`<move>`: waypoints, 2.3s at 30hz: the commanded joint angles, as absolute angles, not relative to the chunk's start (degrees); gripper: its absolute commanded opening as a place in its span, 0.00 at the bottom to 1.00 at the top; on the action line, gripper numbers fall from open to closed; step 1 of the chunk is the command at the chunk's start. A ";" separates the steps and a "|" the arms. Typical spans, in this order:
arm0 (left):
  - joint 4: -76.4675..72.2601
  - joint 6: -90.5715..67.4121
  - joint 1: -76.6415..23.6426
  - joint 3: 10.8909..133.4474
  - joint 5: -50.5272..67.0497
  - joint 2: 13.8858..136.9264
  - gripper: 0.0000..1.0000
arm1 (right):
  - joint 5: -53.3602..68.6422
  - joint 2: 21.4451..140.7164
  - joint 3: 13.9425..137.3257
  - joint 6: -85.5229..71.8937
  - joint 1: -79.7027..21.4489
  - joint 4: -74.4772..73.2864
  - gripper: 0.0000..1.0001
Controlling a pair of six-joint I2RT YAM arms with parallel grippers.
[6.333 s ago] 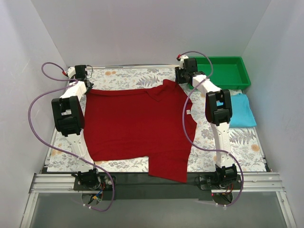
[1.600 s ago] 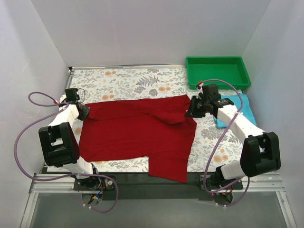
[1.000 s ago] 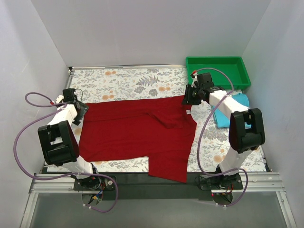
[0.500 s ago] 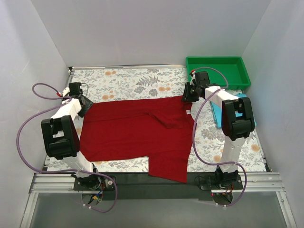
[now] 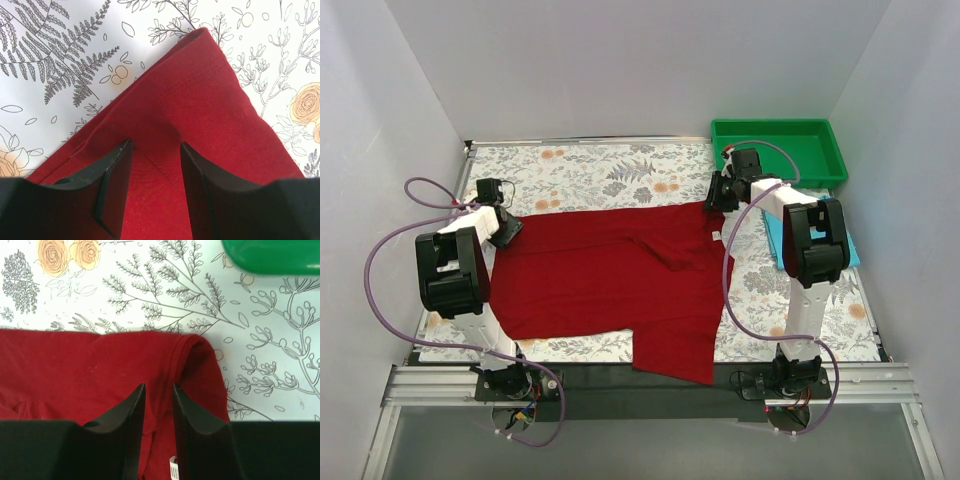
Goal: Fold and stack the t-shirts
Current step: Fold the tshirt
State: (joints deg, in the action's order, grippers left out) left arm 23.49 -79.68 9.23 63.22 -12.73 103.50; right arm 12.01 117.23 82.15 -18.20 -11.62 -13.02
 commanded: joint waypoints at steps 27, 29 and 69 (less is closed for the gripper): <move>23.20 -79.54 10.37 61.52 -13.80 106.17 0.44 | 12.82 119.27 87.28 -16.79 -5.89 -9.84 0.02; 23.38 -79.10 10.28 62.31 -12.48 105.82 0.50 | 13.80 118.22 86.49 -16.18 -6.06 -10.02 0.11; 22.41 -71.46 -13.27 40.87 -11.42 70.58 0.80 | -15.63 103.88 70.31 2.64 -47.64 -21.53 0.30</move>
State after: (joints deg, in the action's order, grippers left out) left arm 24.14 -72.55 -13.15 39.05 -9.67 70.65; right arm -12.19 102.63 67.44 2.02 -46.94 -21.17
